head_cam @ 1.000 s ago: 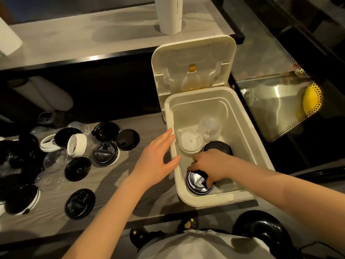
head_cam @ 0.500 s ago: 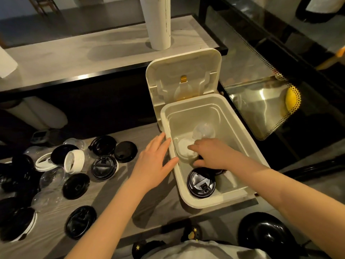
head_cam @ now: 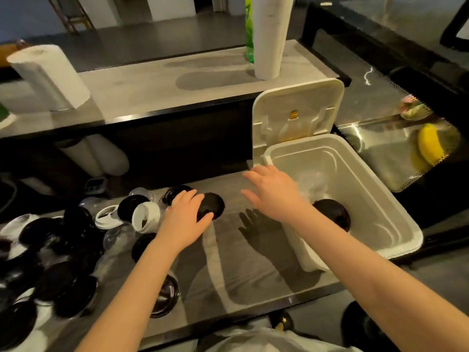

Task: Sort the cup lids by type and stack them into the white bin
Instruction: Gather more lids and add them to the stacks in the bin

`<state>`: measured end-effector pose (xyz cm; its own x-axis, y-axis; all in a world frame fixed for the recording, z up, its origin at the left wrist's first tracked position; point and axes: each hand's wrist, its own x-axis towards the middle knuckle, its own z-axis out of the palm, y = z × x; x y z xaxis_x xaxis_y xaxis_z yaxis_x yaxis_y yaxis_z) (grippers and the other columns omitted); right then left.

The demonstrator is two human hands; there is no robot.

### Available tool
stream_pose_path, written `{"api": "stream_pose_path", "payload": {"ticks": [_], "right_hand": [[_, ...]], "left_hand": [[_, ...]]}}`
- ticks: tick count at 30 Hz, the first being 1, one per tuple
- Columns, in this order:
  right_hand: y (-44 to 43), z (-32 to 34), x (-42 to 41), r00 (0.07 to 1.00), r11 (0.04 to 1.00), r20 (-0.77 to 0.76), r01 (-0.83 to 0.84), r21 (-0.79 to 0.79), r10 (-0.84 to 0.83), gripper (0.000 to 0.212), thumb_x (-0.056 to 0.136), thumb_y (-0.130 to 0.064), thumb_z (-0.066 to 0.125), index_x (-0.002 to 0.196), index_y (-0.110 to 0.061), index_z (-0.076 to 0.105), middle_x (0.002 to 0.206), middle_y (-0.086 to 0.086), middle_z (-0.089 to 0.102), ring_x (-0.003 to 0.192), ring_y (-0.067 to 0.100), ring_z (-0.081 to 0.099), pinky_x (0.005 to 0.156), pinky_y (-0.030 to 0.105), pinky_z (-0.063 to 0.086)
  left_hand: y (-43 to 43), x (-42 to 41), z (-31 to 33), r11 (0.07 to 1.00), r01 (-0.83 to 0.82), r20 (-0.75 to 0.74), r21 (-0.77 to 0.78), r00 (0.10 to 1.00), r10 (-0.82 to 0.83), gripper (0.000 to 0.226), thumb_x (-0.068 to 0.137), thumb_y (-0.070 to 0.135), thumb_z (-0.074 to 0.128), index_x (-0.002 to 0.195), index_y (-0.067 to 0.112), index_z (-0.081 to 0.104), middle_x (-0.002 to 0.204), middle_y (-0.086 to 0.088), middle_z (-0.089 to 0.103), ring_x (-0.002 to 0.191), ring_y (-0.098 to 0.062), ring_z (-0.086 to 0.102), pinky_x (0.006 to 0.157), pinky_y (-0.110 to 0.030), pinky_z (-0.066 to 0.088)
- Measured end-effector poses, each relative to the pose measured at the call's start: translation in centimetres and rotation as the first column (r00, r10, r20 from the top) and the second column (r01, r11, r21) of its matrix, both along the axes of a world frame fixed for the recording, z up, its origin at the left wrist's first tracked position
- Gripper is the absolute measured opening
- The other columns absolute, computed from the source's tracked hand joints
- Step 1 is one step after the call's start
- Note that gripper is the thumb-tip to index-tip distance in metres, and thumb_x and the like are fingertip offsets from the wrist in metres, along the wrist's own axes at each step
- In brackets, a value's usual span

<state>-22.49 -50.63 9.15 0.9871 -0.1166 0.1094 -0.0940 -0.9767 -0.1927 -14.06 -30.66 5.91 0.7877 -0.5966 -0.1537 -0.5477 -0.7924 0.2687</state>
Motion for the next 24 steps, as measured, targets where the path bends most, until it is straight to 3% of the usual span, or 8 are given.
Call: {"api": "stream_pose_path", "payload": {"ticks": [7,11,14,17,20,24], "right_hand": [[8.9,-6.5,2.7,0.972,0.992,-0.234,0.047,0.120,-0.018,0.046,0.095,-0.037,0.047,0.136,-0.017,0.043,0.131,0.006,0.049,0.119,0.028,0.046,0.087,0.040,0.046],[12.0,-9.9,4.7,0.938,0.985,-0.347,0.069,0.161,-0.009,0.059,0.093,-0.041,0.051,0.143,-0.016,0.032,0.143,0.008,0.037,0.127,0.030,0.040,0.092,0.042,0.045],[13.7,-11.2,6.6,0.910,0.993,-0.412,0.012,0.114,0.036,0.079,0.089,-0.042,0.058,0.151,-0.021,0.013,0.158,0.007,0.012,0.141,0.030,0.021,0.105,0.044,0.038],[15.2,-11.5,8.5,0.867,0.997,-0.493,-0.047,0.068,0.075,0.092,0.087,-0.043,0.062,0.152,-0.027,0.000,0.160,0.002,-0.005,0.146,0.027,0.003,0.113,0.047,0.026],[16.1,-12.2,9.6,0.845,0.997,-0.530,-0.061,0.046,0.076,0.093,0.087,-0.041,0.063,0.152,-0.027,-0.002,0.160,0.004,-0.004,0.146,0.030,0.002,0.114,0.050,0.022],[16.4,-12.9,10.0,0.888,0.999,-0.457,-0.022,0.048,0.042,0.092,0.083,-0.037,0.069,0.151,-0.024,0.009,0.156,0.008,0.016,0.142,0.032,0.018,0.111,0.049,0.029]], "left_hand": [[9.7,1.0,-4.1,0.994,-0.090,-0.159,0.056,0.982,0.097,0.062,0.095,0.038,0.047,0.147,0.013,0.025,0.154,-0.006,0.022,0.142,-0.023,0.014,0.114,-0.036,0.018],[13.2,1.9,-6.6,0.984,-0.146,-0.219,0.097,0.962,0.164,0.066,0.094,0.036,0.050,0.148,0.013,0.019,0.156,-0.004,0.012,0.144,-0.023,0.006,0.116,-0.034,0.014],[14.5,3.2,-8.0,0.974,-0.167,-0.228,0.150,0.953,0.199,0.076,0.091,0.037,0.056,0.150,0.015,0.013,0.157,-0.002,0.005,0.144,-0.025,0.003,0.116,-0.036,0.013],[15.5,4.4,-9.0,0.966,-0.105,-0.213,0.237,0.964,0.157,0.087,0.086,0.041,0.061,0.150,0.016,0.008,0.157,0.000,0.008,0.144,-0.025,0.005,0.117,-0.040,0.017],[15.9,5.1,-9.5,0.955,-0.066,-0.144,0.289,0.983,0.111,0.087,0.084,0.043,0.062,0.149,0.016,0.012,0.154,0.000,0.019,0.142,-0.023,0.010,0.113,-0.041,0.019],[16.0,5.2,-10.3,0.964,-0.056,-0.103,0.260,0.991,0.086,0.082,0.085,0.043,0.061,0.148,0.017,0.016,0.152,0.000,0.023,0.141,-0.022,0.014,0.112,-0.042,0.021]]}}
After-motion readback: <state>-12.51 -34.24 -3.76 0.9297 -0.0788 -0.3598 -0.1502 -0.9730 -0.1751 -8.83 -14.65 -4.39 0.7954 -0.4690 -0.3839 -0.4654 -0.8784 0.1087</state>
